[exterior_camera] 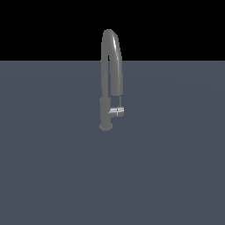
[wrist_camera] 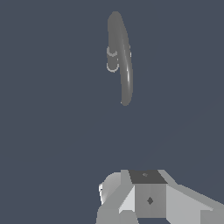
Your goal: Turn on the faucet by rotating a designated handle.
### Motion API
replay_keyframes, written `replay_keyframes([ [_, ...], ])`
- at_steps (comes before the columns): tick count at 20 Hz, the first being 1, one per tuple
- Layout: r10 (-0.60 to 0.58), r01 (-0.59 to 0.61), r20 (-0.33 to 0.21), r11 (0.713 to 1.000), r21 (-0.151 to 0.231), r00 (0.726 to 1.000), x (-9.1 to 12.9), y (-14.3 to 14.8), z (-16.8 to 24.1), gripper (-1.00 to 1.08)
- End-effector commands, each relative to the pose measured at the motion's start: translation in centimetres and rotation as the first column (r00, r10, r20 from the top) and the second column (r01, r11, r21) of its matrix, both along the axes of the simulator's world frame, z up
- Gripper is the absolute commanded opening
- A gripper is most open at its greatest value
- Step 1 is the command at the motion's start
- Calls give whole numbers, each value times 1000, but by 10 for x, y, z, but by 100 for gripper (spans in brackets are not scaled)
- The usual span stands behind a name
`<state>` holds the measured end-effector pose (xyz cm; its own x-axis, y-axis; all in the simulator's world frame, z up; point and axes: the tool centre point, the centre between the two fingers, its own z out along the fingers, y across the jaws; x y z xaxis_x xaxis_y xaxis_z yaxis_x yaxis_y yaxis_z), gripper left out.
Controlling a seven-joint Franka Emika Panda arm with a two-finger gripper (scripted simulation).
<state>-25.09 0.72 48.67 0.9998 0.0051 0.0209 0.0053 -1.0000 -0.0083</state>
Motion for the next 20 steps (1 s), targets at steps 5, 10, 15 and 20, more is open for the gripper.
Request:
replay_keyframes([
  [5,-4,4,-5,1000,4,1000,2,0,0,-100],
  [10,-22,22,-27,1000,21,999,11,1,-1,-100],
  [15,-52,55,-67,997,50,996,27,2,-4,-100],
  [20,-93,105,-127,990,90,988,49,2,-9,-100],
])
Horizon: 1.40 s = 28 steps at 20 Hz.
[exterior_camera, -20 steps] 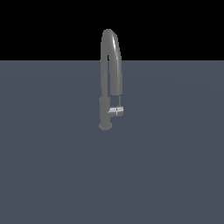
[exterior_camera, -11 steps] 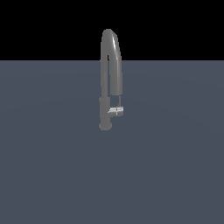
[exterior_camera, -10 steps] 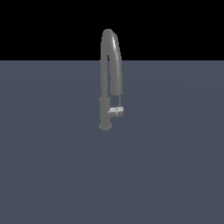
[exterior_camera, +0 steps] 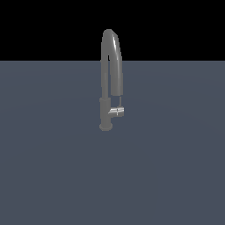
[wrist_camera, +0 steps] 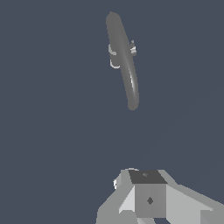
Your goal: Turn on the faucet by rotating a designated handle.
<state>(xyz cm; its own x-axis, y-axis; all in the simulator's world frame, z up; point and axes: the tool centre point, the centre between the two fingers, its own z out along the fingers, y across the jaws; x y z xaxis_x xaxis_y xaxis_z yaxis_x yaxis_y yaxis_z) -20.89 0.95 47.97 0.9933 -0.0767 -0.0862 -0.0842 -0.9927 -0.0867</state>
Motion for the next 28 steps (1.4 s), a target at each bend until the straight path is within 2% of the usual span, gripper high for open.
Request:
replay_keyframes([
  [1,-26,27,-33,999,25,999,13,0,-3,-100],
  [8,-99,113,-137,989,97,986,52,-1,-15,-100],
  [15,-164,208,-248,965,161,955,90,-4,-32,-100],
  [22,-217,309,-364,927,215,906,128,-10,-53,-100],
  [28,-251,398,-464,882,251,850,158,-15,-75,-100],
])
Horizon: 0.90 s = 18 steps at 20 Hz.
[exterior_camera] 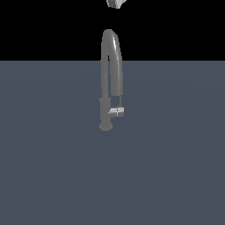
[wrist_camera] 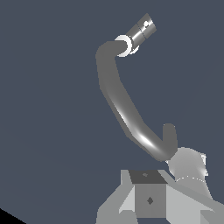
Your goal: Turn on the faucet by rotating a designated handle.
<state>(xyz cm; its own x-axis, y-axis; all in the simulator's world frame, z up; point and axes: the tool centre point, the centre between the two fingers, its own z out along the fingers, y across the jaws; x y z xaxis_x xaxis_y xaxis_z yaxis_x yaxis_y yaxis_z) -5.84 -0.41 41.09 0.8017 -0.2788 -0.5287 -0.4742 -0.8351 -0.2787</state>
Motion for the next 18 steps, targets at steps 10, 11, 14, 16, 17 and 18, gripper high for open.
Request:
replay_keyframes([
  [10,-132,160,-195,977,138,972,54,-12,-51,-100],
  [11,-142,176,-213,973,148,967,58,-13,-56,-100],
  [14,-171,224,-269,958,179,948,70,-16,-72,-100],
  [16,-189,257,-307,946,198,933,78,-18,-84,-100],
  [17,-198,274,-326,939,207,924,82,-19,-89,-100],
  [18,-206,291,-346,932,216,915,85,-20,-96,-100],
])
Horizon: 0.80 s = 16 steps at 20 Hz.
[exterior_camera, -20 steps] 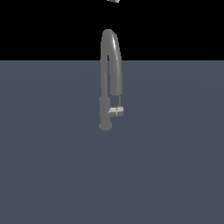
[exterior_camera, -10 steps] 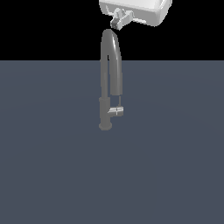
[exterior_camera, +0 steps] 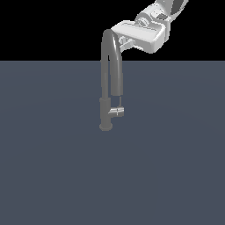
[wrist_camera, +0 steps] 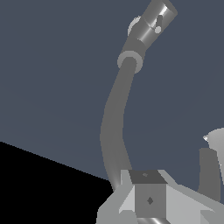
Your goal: Turn on the faucet by rotating a designated handle.
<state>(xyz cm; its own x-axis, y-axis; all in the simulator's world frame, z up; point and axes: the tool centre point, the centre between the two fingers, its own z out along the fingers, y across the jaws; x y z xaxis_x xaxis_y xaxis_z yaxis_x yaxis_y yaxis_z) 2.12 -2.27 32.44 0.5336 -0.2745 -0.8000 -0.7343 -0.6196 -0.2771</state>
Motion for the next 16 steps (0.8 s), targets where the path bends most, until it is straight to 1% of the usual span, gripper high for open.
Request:
replay_keyframes([
  [1,-35,37,-46,999,37,998,9,-2,-15,-100],
  [5,-90,102,-125,990,94,988,23,-6,-42,-100],
  [8,-129,156,-189,978,135,973,32,-8,-63,-100],
  [11,-167,216,-258,961,173,952,41,-9,-87,-100],
  [16,-218,314,-370,923,224,903,51,-9,-126,-100],
])
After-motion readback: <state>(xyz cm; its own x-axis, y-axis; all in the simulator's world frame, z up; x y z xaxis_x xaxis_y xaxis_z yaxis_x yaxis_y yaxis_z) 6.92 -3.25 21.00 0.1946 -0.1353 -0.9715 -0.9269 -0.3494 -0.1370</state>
